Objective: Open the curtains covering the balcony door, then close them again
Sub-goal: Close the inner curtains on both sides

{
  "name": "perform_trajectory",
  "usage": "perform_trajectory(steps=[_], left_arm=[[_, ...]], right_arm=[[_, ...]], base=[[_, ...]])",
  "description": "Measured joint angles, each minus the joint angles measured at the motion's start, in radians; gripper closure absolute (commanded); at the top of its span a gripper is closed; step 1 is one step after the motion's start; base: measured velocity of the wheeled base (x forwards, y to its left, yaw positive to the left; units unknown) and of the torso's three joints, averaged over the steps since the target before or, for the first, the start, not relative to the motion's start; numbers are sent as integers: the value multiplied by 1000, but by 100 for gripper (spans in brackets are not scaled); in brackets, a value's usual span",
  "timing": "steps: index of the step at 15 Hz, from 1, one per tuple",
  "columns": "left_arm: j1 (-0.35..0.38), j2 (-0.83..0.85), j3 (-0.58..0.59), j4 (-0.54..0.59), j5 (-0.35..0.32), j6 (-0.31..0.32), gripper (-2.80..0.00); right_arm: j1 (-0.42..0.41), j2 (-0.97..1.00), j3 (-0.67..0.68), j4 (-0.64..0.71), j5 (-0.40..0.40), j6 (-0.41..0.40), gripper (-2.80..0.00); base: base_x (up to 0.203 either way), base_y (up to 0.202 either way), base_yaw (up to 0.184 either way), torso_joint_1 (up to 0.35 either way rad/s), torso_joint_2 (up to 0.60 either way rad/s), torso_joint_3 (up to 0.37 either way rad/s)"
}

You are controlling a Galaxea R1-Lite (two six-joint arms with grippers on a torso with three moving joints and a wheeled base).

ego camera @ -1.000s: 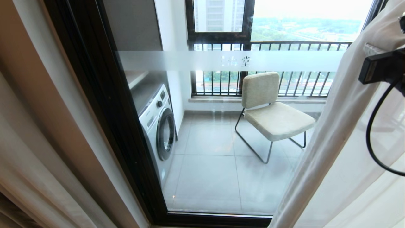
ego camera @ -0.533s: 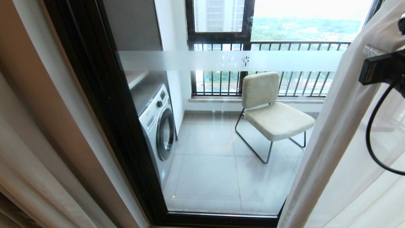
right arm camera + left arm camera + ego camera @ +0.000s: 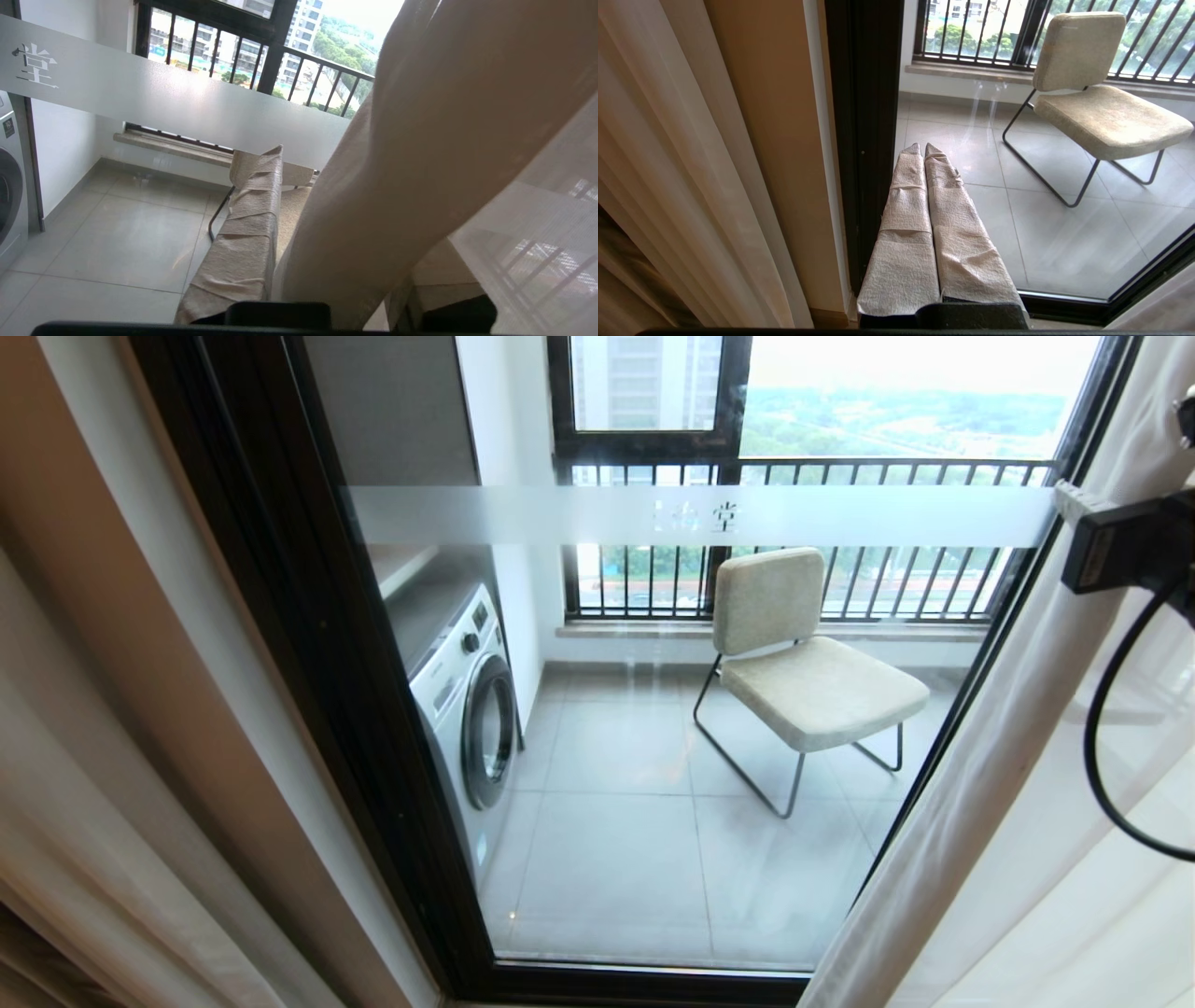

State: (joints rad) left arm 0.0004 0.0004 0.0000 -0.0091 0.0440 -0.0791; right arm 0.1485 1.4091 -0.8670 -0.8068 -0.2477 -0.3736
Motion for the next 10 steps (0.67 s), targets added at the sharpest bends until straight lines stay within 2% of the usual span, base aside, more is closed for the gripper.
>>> perform_trajectory(steps=[6,10], left_arm=[[0,0,0,0,0,0,0],[0,0,0,0,0,0,0]], right_arm=[[0,-54,72,-1,1,0,-280],[1,-151,195,-1,3,-1,-280]], base=[[0,0,0,0,0,0],[0,0,0,0,0,0]])
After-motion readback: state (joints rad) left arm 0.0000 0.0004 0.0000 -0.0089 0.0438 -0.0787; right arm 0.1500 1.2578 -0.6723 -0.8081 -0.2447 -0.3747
